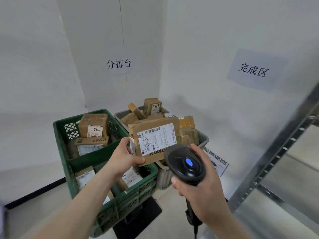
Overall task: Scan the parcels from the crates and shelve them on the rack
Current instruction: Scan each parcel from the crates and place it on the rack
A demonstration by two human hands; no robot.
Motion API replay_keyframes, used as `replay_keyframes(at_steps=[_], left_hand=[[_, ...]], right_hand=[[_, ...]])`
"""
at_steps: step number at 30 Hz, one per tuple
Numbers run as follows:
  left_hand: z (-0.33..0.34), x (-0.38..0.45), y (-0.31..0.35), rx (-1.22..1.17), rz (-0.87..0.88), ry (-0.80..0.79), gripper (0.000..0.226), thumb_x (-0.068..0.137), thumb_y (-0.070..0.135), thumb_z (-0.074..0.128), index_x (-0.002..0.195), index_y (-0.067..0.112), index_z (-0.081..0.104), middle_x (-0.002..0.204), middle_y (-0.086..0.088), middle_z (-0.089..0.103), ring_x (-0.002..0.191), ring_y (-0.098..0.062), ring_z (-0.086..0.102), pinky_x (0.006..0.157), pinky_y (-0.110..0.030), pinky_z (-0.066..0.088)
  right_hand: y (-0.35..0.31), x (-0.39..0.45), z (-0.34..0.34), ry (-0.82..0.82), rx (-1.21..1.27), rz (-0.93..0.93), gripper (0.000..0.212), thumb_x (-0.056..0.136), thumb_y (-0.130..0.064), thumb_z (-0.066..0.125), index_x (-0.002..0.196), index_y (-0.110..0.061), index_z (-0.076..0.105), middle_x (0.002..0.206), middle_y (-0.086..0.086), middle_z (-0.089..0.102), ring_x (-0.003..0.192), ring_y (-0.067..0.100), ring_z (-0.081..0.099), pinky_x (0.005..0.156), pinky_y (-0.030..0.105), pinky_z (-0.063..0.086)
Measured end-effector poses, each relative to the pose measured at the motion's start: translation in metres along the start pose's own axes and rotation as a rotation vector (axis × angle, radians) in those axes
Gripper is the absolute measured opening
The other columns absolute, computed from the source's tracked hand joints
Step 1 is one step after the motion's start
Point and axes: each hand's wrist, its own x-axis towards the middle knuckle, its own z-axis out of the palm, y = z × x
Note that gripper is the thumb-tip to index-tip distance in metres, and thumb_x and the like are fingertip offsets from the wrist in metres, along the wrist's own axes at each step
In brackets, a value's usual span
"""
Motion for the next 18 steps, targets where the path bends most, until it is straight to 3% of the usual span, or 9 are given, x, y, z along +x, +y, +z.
replay_keyframes(at_steps=[5,9,11,14,18], left_hand=[[0.007,0.0,0.001,-0.012,0.003,-0.053,0.072,0.072,-0.016,0.077,0.126,0.023,0.048,0.109,-0.017,0.067,0.096,-0.03,0.072,0.086,-0.048,0.061],[0.023,-0.001,0.01,-0.036,0.022,-0.135,0.068,0.075,-0.019,0.073,0.123,0.022,0.049,0.1,-0.007,0.072,0.086,-0.021,0.075,0.074,-0.034,0.062],[0.037,0.001,0.013,-0.054,0.018,-0.193,0.067,0.076,-0.021,0.071,0.124,0.021,0.05,0.097,-0.005,0.075,0.088,-0.023,0.076,0.077,-0.038,0.063],[0.066,0.004,0.018,-0.085,0.001,-0.296,0.071,0.076,-0.022,0.07,0.13,0.019,0.047,0.105,-0.013,0.075,0.097,-0.031,0.075,0.087,-0.049,0.06],[0.123,-0.001,0.029,-0.128,0.005,-0.45,0.068,0.078,-0.025,0.064,0.127,0.019,0.047,0.103,-0.013,0.077,0.096,-0.031,0.075,0.076,-0.038,0.063]], right_hand=[[-0.004,-0.011,-0.007,0.063,-0.017,-0.019,0.1,0.069,-0.015,0.093,0.148,-0.044,0.04,0.126,-0.032,0.059,0.114,0.016,0.066,0.096,0.056,0.056],[-0.002,-0.011,-0.025,0.194,-0.034,-0.032,0.092,0.068,-0.021,0.094,0.14,-0.049,0.045,0.122,-0.032,0.061,0.114,0.01,0.065,0.098,0.053,0.056],[-0.001,-0.01,-0.041,0.277,-0.048,-0.051,0.087,0.068,-0.021,0.094,0.136,-0.048,0.048,0.118,-0.034,0.062,0.113,0.003,0.064,0.104,0.041,0.054],[-0.001,-0.013,-0.073,0.395,-0.057,-0.063,0.087,0.071,-0.01,0.092,0.14,-0.038,0.047,0.116,-0.037,0.061,0.11,-0.016,0.057,0.1,0.008,0.045],[0.004,-0.025,-0.125,0.54,-0.069,-0.053,0.089,0.073,-0.008,0.09,0.145,-0.032,0.045,0.123,-0.027,0.06,0.107,-0.023,0.055,0.087,-0.005,0.038]])
